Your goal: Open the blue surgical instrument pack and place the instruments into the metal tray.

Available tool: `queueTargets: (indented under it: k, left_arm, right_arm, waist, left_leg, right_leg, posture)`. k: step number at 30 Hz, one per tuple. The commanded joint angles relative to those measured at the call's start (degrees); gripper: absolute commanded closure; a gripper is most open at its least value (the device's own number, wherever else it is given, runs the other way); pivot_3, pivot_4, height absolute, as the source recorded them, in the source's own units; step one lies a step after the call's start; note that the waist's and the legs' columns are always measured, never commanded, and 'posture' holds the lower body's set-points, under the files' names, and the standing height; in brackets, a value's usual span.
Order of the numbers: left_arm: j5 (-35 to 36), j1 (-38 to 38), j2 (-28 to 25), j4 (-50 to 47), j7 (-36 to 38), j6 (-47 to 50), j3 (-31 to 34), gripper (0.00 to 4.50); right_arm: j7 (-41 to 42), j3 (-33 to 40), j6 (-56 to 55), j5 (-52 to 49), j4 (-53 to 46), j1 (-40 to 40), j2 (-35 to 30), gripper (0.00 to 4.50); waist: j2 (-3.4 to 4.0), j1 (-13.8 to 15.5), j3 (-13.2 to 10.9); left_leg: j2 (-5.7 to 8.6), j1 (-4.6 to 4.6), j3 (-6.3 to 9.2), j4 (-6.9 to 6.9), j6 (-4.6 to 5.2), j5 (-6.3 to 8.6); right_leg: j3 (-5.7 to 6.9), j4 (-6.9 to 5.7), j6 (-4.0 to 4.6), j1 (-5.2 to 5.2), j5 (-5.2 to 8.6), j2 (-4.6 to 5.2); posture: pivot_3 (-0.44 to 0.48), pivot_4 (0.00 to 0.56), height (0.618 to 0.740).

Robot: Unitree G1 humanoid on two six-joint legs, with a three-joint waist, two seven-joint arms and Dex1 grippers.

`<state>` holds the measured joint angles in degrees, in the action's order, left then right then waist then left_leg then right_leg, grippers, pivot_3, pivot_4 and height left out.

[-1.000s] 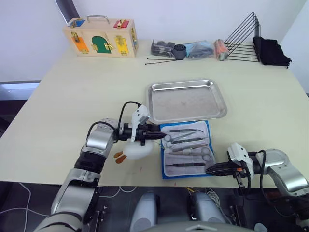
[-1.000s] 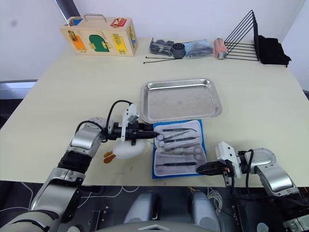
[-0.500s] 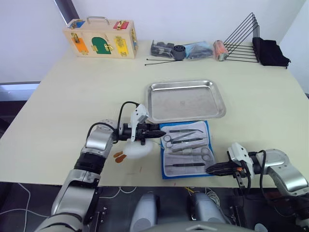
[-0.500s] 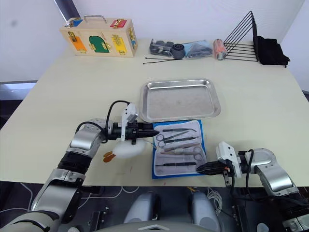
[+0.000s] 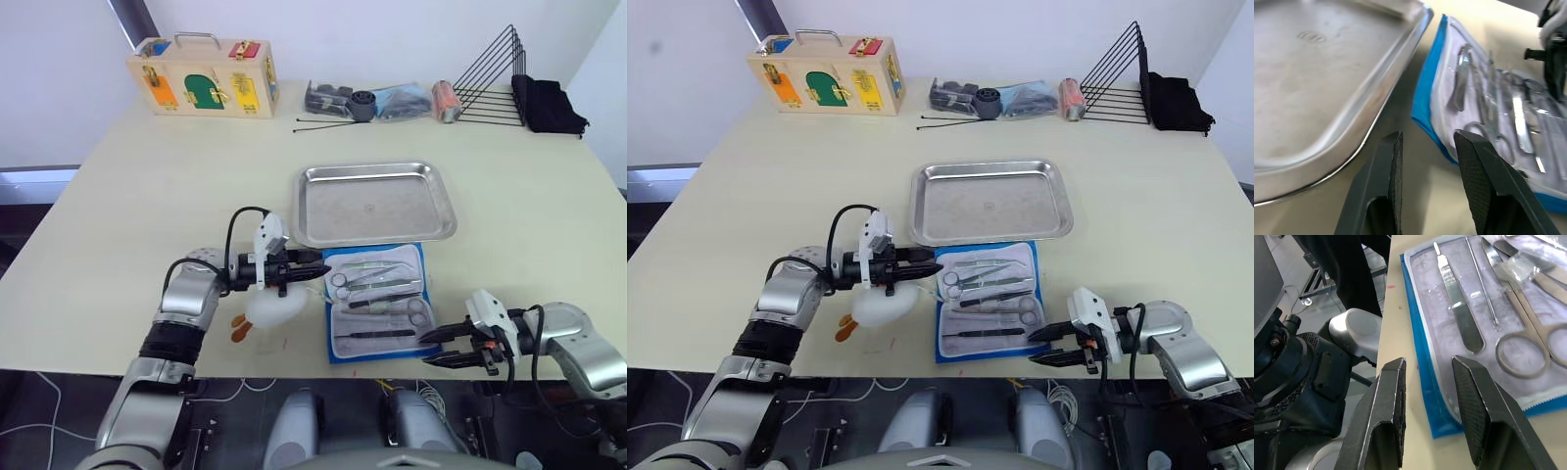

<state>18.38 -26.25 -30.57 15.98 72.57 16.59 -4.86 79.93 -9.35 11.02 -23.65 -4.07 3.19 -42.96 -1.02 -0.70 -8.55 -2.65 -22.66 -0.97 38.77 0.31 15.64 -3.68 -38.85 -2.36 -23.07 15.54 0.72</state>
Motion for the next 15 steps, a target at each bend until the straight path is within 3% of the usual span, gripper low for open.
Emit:
queueTargets:
  k: [1, 5, 8, 10, 11, 12, 15]
  left_arm:
    - [1.6, 0.5, -1.0, -2.5, 1.4, -2.0, 1.5, 2.70]
    - [1.7, 0.4, -1.7, -3.0, 2.3, -5.0, 1.9, 2.70]
    - [1.4, 0.2, -2.1, -2.7, 2.7, -8.7, 2.5, 2.70]
    - [1.6, -0.2, -2.5, -2.6, 3.4, -11.0, 2.9, 2.70]
    - [2.1, -0.2, -2.8, -3.1, 3.9, -11.4, 3.1, 2.70]
    - [2.4, -0.2, -3.1, -3.8, 4.2, -11.8, 3.4, 2.70]
    - [3.6, 0.1, -5.5, -6.8, 6.0, -11.7, 4.7, 2.70]
  right_arm:
    - [0.0, 3.1, 3.1, -3.4, -2.8, -0.3, -1.4, 2.96]
    - [0.5, 5.4, 7.3, -7.4, -5.5, 0.5, -2.8, 2.96]
    - [-0.5, 7.4, 8.4, -9.6, -6.4, 1.7, -1.9, 2.11]
    - [-1.9, 8.1, 5.5, -8.6, -5.4, 3.1, -0.3, 1.08]
    - [-2.1, 8.1, 4.0, -7.8, -4.8, 3.7, 0.4, 1.00]
    - [-2.3, 8.2, 2.7, -7.2, -4.0, 4.2, 1.0, 0.35]
    - [-2.1, 7.8, -1.7, -5.4, -0.9, 6.4, 3.0, 0.09]
  waist:
    - [-0.01, 0.0, 0.0]
    - [-0.02, -0.1, 0.0]
    - [-0.03, -0.1, -0.1]
    - [-0.04, -0.1, -0.1]
    - [-0.06, -0.1, -0.1]
    - [-0.07, -0.1, -0.1]
    - [-0.13, -0.1, -0.1]
  left_leg:
    - [0.00, -0.01, 0.00, 0.00, 0.00, 0.00]
    - [0.00, -0.05, 0.02, 0.00, 0.00, 0.00]
    - [-0.01, -0.05, 0.02, 0.00, 0.00, 0.00]
    - [0.00, -0.07, 0.02, 0.00, 0.00, 0.00]
    - [-0.01, -0.07, 0.02, 0.00, 0.00, 0.00]
    - [-0.01, -0.07, 0.03, 0.00, 0.00, 0.00]
    - [-0.01, -0.10, 0.02, 0.00, 0.00, 0.00]
  right_leg:
    - [0.00, 0.00, 0.00, -0.01, 0.00, 0.00]
    - [0.01, -0.01, 0.00, -0.05, 0.00, -0.01]
    - [0.00, -0.01, 0.00, -0.05, 0.00, -0.02]
    - [0.00, -0.01, 0.00, -0.06, 0.00, -0.01]
    - [0.01, -0.01, 0.00, -0.06, 0.00, -0.01]
    - [0.01, -0.01, 0.00, -0.06, 0.00, -0.01]
    - [0.01, -0.01, 0.00, -0.09, 0.00, -0.02]
  posture:
    - [0.000, 0.150, 0.740]
    - [0.000, 0.150, 0.740]
    - [0.000, 0.150, 0.740]
    - [0.000, 0.150, 0.740]
    - [0.000, 0.150, 0.740]
    - [0.000, 0.150, 0.740]
    - [0.000, 0.150, 0.740]
